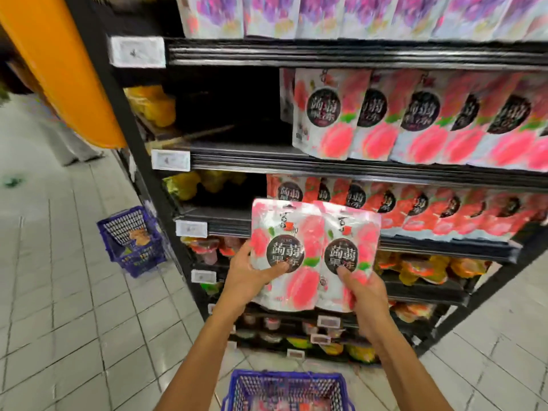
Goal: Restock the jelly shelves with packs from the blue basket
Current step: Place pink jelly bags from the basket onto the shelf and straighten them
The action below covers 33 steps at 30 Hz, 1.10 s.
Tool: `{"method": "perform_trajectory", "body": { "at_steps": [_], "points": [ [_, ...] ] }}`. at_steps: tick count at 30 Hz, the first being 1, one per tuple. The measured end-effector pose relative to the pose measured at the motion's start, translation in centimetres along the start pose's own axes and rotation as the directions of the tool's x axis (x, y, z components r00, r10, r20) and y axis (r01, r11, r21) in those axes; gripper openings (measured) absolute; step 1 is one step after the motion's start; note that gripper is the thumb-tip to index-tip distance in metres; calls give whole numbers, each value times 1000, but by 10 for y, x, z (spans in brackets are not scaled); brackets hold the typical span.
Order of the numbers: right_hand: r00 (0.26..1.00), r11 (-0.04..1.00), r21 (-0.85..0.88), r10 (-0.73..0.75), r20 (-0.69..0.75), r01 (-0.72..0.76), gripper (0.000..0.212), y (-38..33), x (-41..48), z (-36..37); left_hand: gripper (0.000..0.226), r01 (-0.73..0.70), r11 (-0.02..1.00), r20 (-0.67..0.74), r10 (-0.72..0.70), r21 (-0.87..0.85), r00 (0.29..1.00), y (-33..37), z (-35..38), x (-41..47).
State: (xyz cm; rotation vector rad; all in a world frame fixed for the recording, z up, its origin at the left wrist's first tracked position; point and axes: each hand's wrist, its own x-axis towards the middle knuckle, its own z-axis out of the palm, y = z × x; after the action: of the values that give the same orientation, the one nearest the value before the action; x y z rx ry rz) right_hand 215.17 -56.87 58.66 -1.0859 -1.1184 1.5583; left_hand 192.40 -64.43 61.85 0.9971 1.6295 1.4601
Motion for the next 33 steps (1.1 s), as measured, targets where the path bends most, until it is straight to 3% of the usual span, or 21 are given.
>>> {"method": "perform_trajectory", "body": {
  "at_steps": [5,10,17,23,33],
  "points": [
    [995,994,44,-102,5,101,52,-43,17,29,54,-153,988,40,154,-10,987,44,-23,28],
    [973,968,115,-227,36,221,31,-77,28,64,51,-298,954,59,299,-23,952,84,-53,55],
    [913,912,68,-399,-78,405,46,-113,38,117,52,-351,936,76,350,-3,933,114,-97,95],
    [898,911,11,-405,-173,413,40,-120,51,142,57,-362,932,122,363,-26,924,109,-112,115],
    [896,908,-90,-418,-147,409,39,-148,86,164,51,-355,934,124,358,-44,926,105,-111,129]
  ]
}}
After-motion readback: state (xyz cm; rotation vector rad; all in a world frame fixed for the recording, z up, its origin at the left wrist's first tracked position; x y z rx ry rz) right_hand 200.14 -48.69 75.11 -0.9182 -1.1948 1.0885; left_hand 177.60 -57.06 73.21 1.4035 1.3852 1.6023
